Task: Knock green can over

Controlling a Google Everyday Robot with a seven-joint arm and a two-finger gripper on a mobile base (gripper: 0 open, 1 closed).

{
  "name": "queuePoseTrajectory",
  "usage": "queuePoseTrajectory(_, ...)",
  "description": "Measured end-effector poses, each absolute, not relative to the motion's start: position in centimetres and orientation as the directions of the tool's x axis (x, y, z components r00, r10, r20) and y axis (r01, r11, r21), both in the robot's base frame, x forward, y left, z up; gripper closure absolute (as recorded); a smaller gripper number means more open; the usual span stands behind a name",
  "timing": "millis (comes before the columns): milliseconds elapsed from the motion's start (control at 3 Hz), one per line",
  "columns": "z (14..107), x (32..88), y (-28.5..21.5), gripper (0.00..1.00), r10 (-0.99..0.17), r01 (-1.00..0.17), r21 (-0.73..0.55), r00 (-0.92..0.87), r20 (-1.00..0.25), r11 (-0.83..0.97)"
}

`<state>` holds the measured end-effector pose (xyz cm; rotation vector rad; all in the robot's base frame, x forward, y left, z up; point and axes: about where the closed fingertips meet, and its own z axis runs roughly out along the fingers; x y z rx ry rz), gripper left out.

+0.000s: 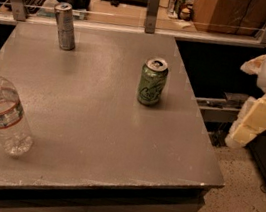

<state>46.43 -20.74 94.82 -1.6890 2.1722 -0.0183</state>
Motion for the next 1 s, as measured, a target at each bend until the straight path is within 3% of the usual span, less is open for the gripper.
queuePoseTrajectory(1000, 88.8, 54.4, -12.1, 0.00, -0.706, -0.936, -0.205, -0.060, -0.706, 0.285)
